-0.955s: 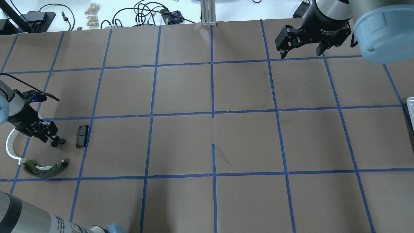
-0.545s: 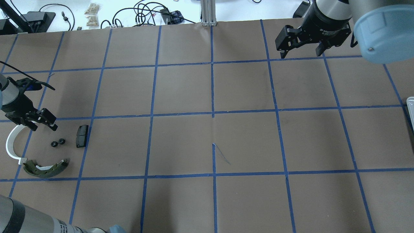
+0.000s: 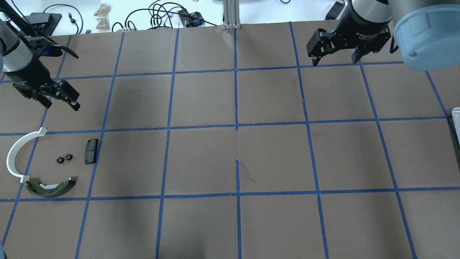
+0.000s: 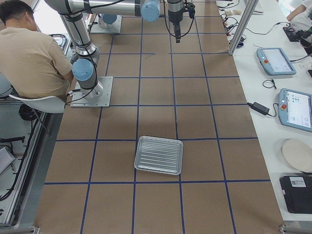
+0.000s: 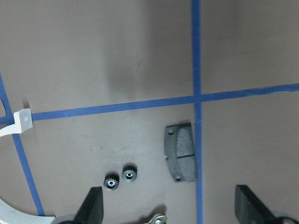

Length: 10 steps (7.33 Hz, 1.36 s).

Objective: Place bearing gear from tray to pile

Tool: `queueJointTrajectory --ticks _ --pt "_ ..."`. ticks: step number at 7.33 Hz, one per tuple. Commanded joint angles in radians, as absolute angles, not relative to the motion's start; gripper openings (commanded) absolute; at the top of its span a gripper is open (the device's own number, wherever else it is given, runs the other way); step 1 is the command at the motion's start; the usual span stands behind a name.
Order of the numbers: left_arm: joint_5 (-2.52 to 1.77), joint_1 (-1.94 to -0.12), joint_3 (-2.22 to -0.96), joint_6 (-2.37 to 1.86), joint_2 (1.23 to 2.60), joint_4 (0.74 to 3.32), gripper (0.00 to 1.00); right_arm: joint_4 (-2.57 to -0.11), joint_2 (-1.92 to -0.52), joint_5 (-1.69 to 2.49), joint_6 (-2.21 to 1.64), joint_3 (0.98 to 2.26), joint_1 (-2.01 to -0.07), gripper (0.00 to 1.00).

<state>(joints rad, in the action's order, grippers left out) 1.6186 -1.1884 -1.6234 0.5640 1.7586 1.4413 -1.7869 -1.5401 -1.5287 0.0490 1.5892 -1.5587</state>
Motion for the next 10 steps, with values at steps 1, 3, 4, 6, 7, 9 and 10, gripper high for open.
queueJointTrajectory --ticks 1,3,4,6,7,9,10 --pt "1.599 -1.352 -1.605 0.532 1.659 1.493 1.00 -1.786 -1.540 -1.528 0.048 1.589 -1.560 1.00" --pt "1.557 -1.481 -1.627 0.380 1.628 1.502 1.00 -1.786 -1.540 -1.529 0.048 1.589 -1.562 1.00" --pt "1.554 -1.520 -1.632 0.329 1.609 1.520 1.00 -1.786 -1.540 -1.528 0.048 1.589 -1.562 1.00" --pt "1.546 -1.558 -1.676 0.266 1.576 1.519 1.00 -1.786 -1.540 -1.529 0.049 1.589 -1.560 1.00" --pt "1.543 -1.568 -1.693 0.261 1.557 1.519 1.00 -1.786 -1.540 -1.528 0.048 1.589 -1.562 1.00" --pt "1.549 -1.582 -1.724 0.261 1.523 1.519 1.00 -1.786 -1.540 -1.528 0.048 1.589 -1.562 1.00" --pt "1.548 -1.582 -1.729 0.261 1.517 1.519 1.00 -1.786 -1.540 -1.528 0.048 1.589 -1.562 1.00"
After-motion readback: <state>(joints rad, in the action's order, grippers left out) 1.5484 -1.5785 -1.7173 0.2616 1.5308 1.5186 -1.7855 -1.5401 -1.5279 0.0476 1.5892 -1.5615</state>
